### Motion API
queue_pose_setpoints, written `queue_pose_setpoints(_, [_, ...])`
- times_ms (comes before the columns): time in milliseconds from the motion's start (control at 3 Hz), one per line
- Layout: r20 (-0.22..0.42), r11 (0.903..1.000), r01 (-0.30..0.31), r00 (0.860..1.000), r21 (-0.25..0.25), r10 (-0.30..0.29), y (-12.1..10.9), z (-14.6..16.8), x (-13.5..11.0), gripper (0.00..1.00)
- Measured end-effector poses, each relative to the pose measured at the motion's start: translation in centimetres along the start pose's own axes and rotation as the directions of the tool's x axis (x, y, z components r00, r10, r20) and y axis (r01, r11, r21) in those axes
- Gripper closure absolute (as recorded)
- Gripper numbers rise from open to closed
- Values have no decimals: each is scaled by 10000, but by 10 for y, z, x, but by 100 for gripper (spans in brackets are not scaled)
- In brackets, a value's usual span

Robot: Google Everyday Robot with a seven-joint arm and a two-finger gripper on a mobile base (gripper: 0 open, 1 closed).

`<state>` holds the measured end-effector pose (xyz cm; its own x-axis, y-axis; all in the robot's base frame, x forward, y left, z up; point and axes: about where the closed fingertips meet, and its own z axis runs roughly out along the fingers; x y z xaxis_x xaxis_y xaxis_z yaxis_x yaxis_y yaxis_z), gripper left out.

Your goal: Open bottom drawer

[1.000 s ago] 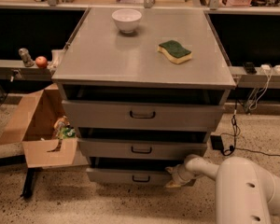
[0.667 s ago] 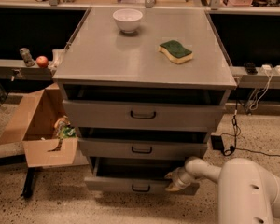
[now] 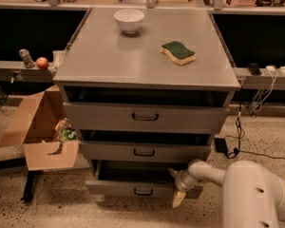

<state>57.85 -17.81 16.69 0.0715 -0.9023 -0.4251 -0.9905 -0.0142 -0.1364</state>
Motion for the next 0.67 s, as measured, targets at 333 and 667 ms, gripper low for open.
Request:
queue_pose_setpoints(333, [7, 10000, 2, 10000, -16, -2, 1, 0, 0, 0])
queue_pose_setpoints(667, [-126, 9993, -58, 9999, -368, 54, 22, 0, 0, 0])
